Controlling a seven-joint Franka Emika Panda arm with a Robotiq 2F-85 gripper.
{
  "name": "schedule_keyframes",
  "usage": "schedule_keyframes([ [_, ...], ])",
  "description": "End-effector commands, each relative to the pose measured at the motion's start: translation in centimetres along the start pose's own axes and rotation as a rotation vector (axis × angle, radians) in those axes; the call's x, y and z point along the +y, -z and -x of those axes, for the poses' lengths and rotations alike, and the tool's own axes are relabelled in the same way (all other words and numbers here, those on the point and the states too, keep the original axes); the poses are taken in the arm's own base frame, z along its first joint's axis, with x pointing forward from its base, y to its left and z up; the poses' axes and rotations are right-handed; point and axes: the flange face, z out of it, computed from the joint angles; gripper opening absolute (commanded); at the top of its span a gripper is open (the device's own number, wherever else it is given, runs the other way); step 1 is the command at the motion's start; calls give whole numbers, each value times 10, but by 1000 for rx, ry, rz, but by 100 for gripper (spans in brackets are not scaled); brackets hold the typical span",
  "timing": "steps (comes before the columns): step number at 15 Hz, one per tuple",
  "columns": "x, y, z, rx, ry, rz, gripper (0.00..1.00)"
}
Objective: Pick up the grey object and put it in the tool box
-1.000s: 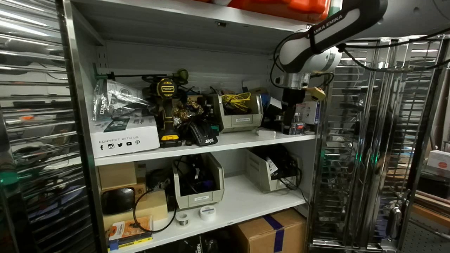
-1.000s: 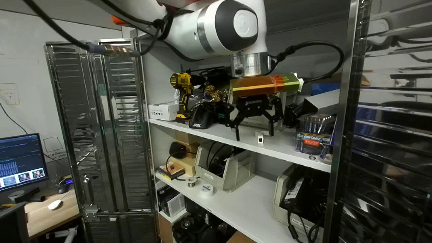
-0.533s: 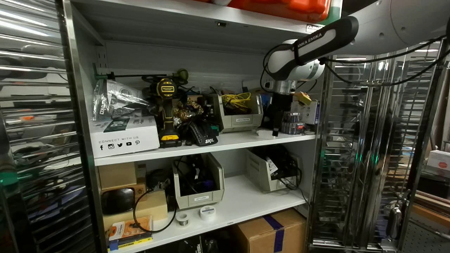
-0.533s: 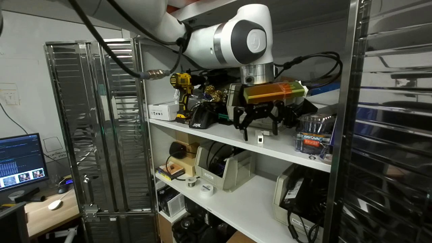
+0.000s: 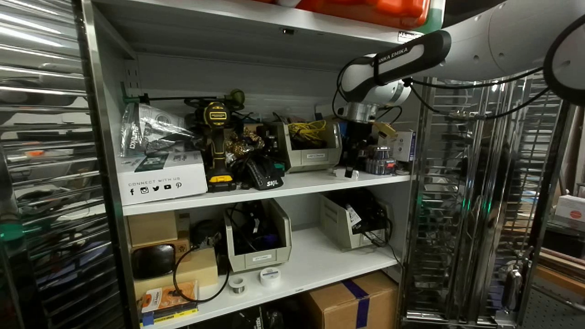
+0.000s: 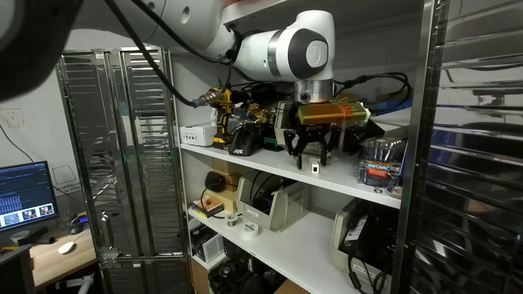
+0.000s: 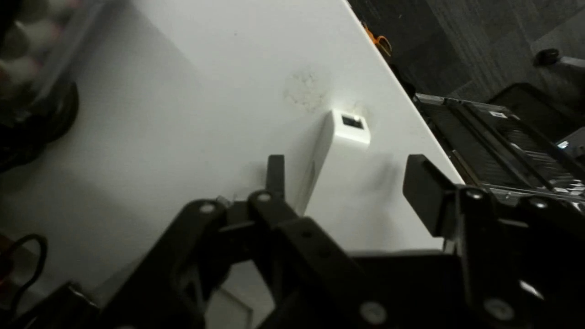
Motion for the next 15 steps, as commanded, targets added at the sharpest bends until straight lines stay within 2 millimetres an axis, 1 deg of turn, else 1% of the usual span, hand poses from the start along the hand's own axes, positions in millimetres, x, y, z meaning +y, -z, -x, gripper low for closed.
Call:
schedule_keyframes([
  [1, 7, 4, -6, -2, 17, -21, 36],
  [4, 8, 0, -5, -16, 8, -15, 18],
  [6, 7, -4, -4, -36, 6, 19, 13],
  [7, 7, -3, -4, -40, 2, 34, 14],
  [8, 5, -2, -2, -59, -16, 60, 18],
  [11, -3, 7, 1, -70, -77, 143, 18],
  [13, -19, 12, 7, -110, -103, 146, 18],
  [15, -43, 20, 16, -163, -112, 105, 19],
])
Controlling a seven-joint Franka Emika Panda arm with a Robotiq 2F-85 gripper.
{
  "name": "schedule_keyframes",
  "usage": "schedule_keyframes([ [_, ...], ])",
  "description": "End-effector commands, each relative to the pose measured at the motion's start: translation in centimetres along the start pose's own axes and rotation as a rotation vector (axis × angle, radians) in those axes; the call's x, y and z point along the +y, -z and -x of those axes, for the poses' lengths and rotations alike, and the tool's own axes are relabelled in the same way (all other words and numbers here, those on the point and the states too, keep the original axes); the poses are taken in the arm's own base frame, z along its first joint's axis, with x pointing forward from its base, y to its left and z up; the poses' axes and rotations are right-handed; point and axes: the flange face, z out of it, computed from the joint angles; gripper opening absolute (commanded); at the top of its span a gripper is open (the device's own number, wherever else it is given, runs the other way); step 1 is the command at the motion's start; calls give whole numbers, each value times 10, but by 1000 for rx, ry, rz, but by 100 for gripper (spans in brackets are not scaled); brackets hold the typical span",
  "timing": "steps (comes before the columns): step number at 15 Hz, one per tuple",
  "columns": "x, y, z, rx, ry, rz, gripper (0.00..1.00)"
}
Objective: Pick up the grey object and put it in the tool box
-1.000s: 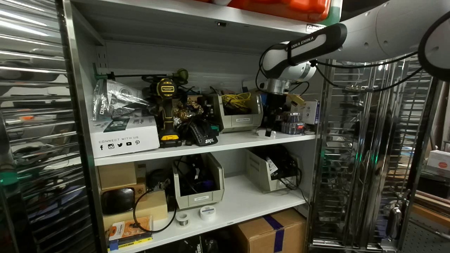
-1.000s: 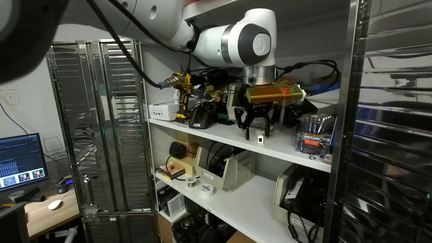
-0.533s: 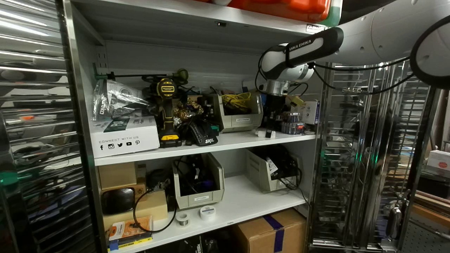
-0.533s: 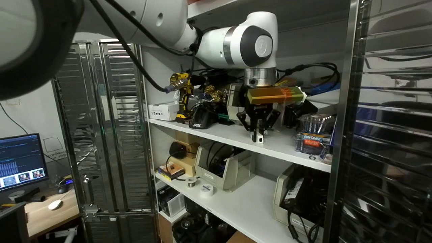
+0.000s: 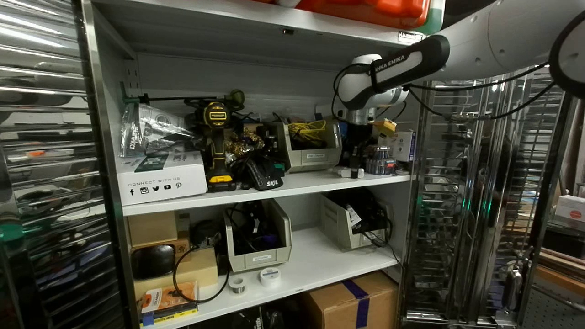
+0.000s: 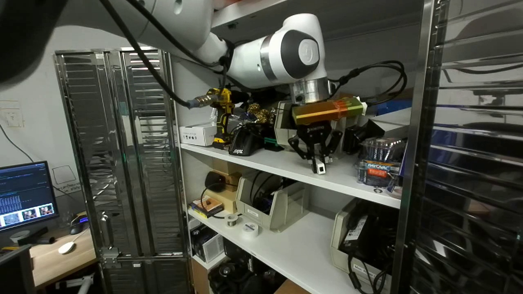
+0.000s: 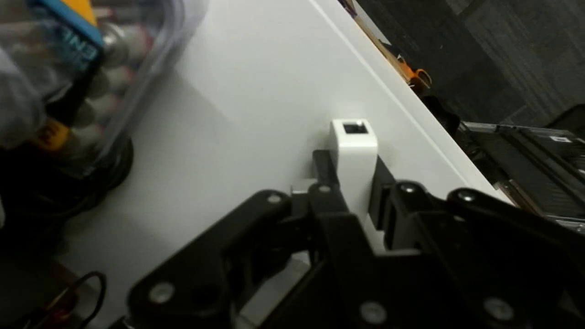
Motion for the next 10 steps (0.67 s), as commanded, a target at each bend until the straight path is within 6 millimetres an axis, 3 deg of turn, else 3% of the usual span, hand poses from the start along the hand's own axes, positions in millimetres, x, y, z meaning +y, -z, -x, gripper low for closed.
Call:
schedule_keyframes([
  [1, -43, 29, 27, -64, -26, -23, 19],
  [6, -88, 70, 58, 8, -199, -14, 18],
  [7, -94, 73, 64, 31, -250, -9, 18],
  [10, -107, 54, 83, 78, -406, 10, 15],
])
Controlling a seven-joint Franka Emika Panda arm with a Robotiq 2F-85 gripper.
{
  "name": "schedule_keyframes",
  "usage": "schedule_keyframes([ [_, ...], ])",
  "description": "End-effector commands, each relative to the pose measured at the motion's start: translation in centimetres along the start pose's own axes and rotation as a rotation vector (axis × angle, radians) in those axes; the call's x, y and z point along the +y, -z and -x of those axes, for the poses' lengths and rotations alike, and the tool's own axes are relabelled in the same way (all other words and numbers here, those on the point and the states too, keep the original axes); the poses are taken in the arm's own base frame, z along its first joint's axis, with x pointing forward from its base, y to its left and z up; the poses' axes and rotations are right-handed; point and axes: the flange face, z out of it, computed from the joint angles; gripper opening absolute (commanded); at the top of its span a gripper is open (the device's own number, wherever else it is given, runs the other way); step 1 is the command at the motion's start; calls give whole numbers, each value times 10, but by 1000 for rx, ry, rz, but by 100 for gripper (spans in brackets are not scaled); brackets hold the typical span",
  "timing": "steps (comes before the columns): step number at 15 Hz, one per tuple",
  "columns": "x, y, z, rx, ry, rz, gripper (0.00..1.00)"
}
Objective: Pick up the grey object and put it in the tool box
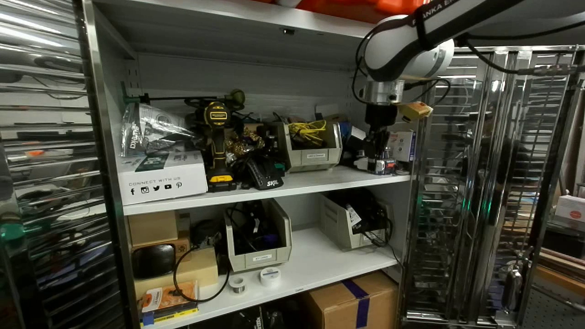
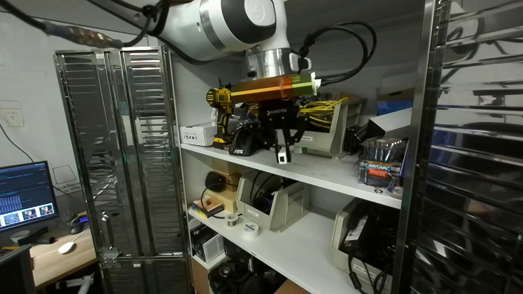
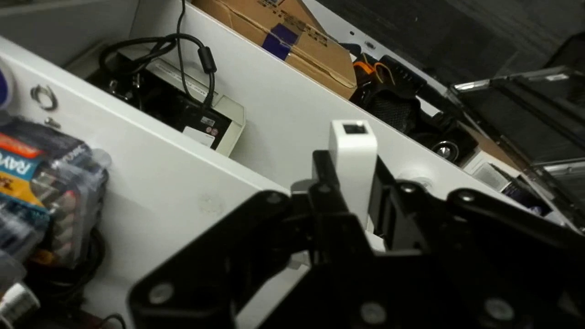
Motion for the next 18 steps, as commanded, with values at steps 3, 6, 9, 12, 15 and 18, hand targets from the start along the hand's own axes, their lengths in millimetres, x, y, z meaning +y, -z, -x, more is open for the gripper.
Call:
schedule_keyframes([
  [3, -16, -36, 37, 145, -267, 14, 15],
  [6, -23, -38, 28, 232, -382, -32, 14],
  [9, -25, -22, 14, 319, -496, -86, 14],
  [12, -21, 9, -7, 419, -599, -127, 14],
  [15, -10, 37, -28, 535, -690, -143, 14],
  [18, 6, 58, -53, 670, -762, -134, 14],
])
